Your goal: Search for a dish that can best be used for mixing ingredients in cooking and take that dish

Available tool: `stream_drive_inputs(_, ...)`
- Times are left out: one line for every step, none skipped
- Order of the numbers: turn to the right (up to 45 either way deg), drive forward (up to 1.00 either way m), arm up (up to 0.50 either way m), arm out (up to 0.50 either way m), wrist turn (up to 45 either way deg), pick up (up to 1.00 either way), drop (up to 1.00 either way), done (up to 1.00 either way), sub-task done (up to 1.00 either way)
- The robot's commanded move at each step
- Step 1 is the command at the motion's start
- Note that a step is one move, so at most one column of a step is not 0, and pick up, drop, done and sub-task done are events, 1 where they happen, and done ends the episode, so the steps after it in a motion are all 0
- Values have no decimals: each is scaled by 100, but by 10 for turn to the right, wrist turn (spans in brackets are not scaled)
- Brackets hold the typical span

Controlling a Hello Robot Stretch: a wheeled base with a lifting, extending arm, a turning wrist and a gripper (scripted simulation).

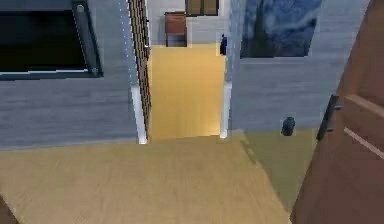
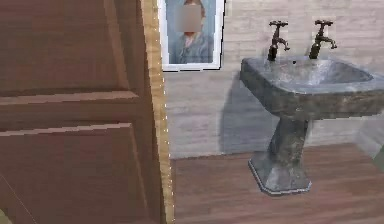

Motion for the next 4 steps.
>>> stream_drive_inputs(0, 100, 0, 0, 0, 0, 0, 0, 0)
stream_drive_inputs(0, 100, 0, 0, 0, 0, 0, 0, 0)
stream_drive_inputs(120, 0, 0, 0, 0, 0, 0, 0, 0)
stream_drive_inputs(0, 10, 0, 0, 0, 0, 0, 0, 0)
